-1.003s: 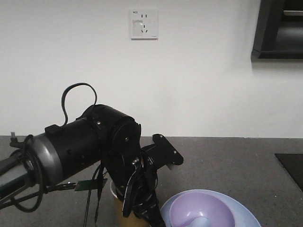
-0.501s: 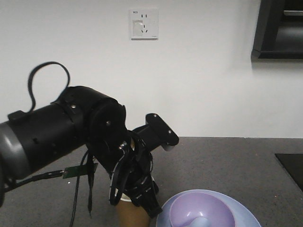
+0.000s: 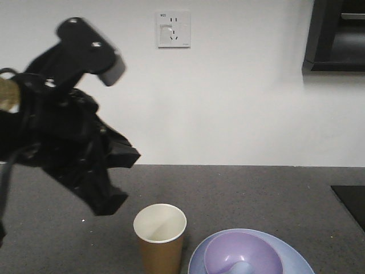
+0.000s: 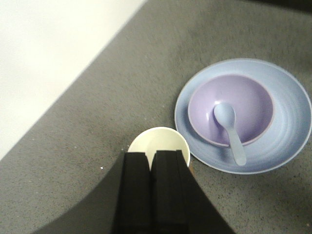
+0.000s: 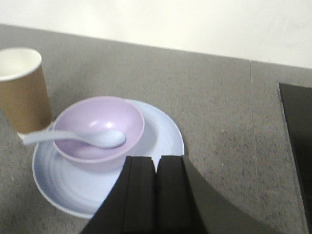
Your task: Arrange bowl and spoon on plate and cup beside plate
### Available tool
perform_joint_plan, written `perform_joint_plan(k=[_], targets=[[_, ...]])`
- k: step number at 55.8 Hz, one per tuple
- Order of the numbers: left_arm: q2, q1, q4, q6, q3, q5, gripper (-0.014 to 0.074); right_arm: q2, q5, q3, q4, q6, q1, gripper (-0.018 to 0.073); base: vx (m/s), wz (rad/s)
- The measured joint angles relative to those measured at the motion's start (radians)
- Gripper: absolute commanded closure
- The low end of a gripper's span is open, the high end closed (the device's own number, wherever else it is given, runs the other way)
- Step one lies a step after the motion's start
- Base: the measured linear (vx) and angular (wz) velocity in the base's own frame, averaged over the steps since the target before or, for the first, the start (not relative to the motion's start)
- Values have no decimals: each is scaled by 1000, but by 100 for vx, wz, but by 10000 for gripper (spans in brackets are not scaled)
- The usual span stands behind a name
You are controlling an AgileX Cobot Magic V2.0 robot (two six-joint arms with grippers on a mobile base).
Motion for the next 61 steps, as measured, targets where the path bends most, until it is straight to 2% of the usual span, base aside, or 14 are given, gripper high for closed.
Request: perform_joint_plan(k=[9, 17, 27, 33, 39, 61], targets=[[-251, 9, 4, -57, 418, -238, 602, -33, -124, 68, 45, -13, 0, 567, 0, 0], [-479, 9, -11, -165, 791, -444, 602, -75, -271, 181, 83, -33, 0, 566, 0, 0], [-673, 9, -15, -241, 1074, -657, 602, -82, -359, 222, 91, -38, 0, 566, 0, 0], [-738, 9, -15, -247, 1134, -740, 602, -82, -374, 222, 91, -40, 0, 564, 0, 0], [-765, 9, -15, -248, 1142, -771, 602, -82, -378, 222, 91, -40, 0, 564, 0, 0], [-770, 9, -15, -249, 1143, -778, 602, -82, -381, 222, 92, -41, 0, 564, 0, 0]])
